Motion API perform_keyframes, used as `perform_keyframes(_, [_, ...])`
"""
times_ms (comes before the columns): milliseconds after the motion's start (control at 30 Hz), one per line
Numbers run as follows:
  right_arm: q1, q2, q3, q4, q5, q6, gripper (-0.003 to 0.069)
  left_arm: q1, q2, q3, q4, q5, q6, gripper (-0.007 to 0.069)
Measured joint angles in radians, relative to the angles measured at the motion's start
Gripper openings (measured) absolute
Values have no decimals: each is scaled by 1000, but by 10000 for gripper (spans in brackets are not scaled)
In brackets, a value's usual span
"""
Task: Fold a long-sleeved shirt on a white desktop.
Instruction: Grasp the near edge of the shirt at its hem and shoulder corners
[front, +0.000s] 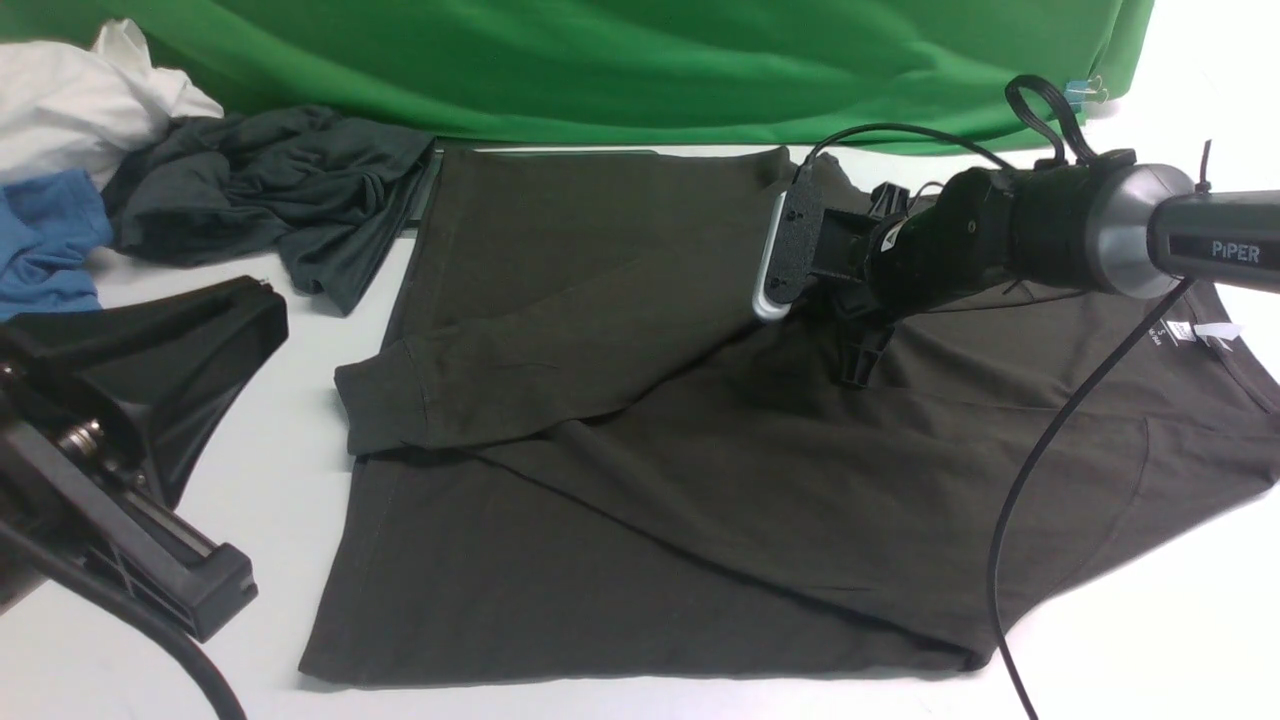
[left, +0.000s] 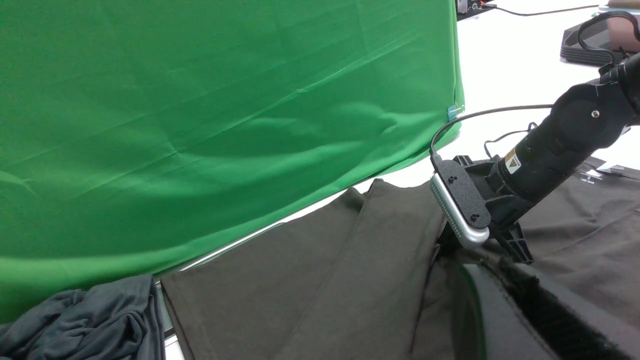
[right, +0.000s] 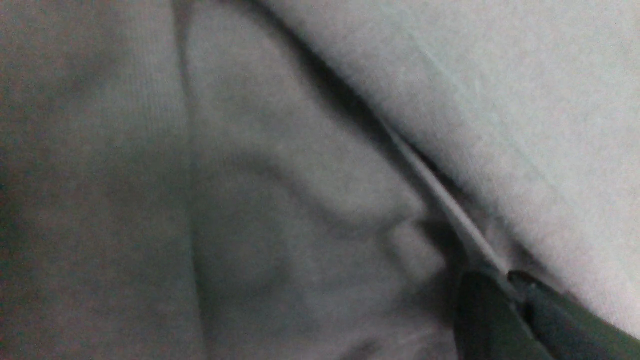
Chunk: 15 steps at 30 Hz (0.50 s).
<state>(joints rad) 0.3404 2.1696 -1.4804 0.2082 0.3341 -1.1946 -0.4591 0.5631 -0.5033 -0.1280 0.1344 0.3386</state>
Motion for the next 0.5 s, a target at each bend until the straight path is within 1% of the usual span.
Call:
perform_keyframes(100, [0,-23,0,-13,39,3,15,0,0,0,0,0,0,15])
perform_keyframes(367, [0,-117,0,-118,201,1,13,0,0,0,7,0,-1,15])
perform_keyframes(500, [0,-133,0,-134,270,2,13,0,0,0,7,0,-1,15])
